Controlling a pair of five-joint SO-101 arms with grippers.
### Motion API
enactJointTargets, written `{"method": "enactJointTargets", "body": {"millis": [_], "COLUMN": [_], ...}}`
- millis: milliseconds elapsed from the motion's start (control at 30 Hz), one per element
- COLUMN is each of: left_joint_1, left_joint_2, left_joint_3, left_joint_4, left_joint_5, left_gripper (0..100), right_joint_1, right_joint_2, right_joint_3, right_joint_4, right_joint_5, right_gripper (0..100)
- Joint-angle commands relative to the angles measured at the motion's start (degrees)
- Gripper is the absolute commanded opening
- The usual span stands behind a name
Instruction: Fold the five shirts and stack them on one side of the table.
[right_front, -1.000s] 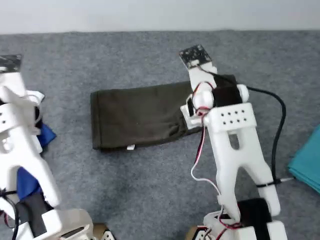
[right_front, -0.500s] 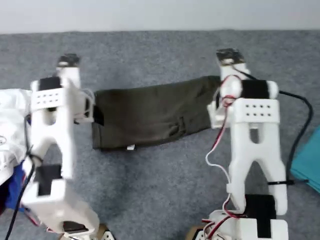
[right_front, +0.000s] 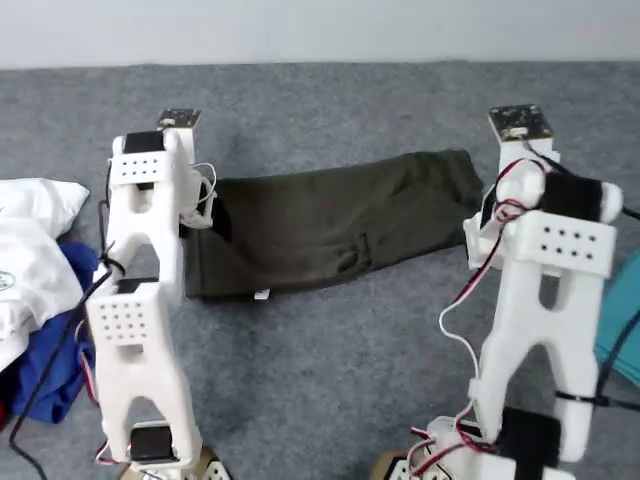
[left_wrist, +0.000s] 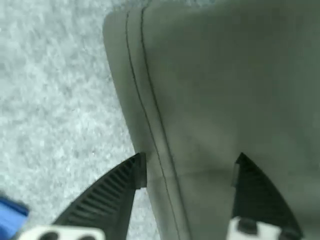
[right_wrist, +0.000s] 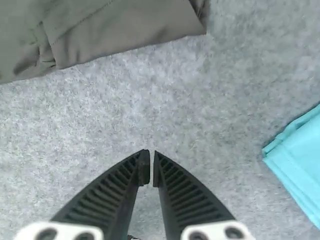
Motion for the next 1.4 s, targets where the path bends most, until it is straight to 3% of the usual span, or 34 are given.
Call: {"method": "enactJointTargets", "body": {"millis": [0, 300, 633, 833, 1033, 1367], "left_joint_1": [0.53, 4.22, 4.84, 4.22, -3.52, -14.95], "left_joint_2": [5.36, 12.31, 14.59, 14.42, 10.81, 5.71], "left_joint_3": [-10.95, -16.4, -16.57, -16.31, -14.9, -12.44], "left_joint_4": [4.75, 5.45, 5.54, 5.54, 5.71, 5.63], "left_joint_5": [0.7, 3.69, 1.85, 1.85, 1.58, -8.26], "left_gripper": [28, 27, 1, 0, 0, 0], "right_joint_1": [0.57, 0.57, 0.57, 0.57, 0.57, 0.57], "right_joint_2": [-4.88, -6.99, -10.51, -13.05, -16.13, -16.66], "right_joint_3": [-3.43, -3.43, -3.43, -3.43, -3.43, -3.43], "right_joint_4": [0.13, 0.13, 0.13, 0.13, 0.13, 0.13], "right_joint_5": [1.23, 1.23, 1.23, 1.23, 1.32, 1.32], "right_gripper": [2.5, 2.5, 2.5, 2.5, 2.5, 2.5]}}
